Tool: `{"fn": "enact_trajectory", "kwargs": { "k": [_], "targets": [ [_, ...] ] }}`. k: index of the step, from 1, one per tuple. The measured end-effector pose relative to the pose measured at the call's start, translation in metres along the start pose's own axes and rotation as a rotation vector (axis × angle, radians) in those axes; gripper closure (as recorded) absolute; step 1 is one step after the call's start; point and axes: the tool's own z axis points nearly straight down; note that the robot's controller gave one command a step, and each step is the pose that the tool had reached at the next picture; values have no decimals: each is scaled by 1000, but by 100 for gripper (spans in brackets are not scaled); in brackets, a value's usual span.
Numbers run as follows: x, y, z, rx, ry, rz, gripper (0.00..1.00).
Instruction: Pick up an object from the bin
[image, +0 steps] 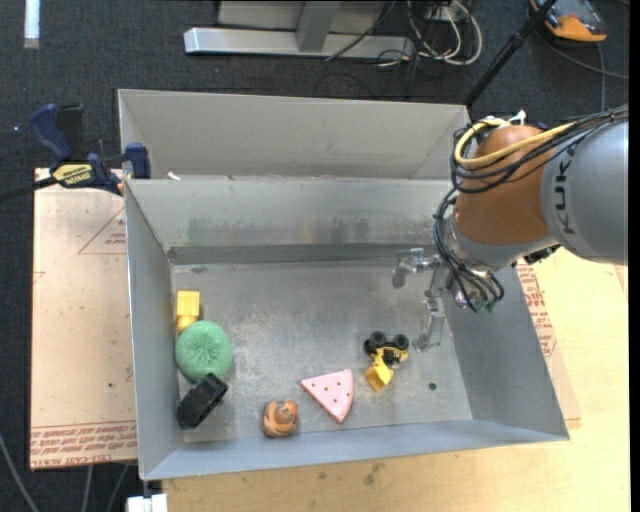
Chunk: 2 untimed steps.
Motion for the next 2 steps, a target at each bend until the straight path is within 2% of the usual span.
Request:
{"fn": "enact_trajectory", "kwargs": {
  "k": [1, 2],
  "targets": [
    [-24, 8, 20, -3, 12, -35, 0],
    [15, 10, 29, -3, 5, -174, 0]
  ]
}}
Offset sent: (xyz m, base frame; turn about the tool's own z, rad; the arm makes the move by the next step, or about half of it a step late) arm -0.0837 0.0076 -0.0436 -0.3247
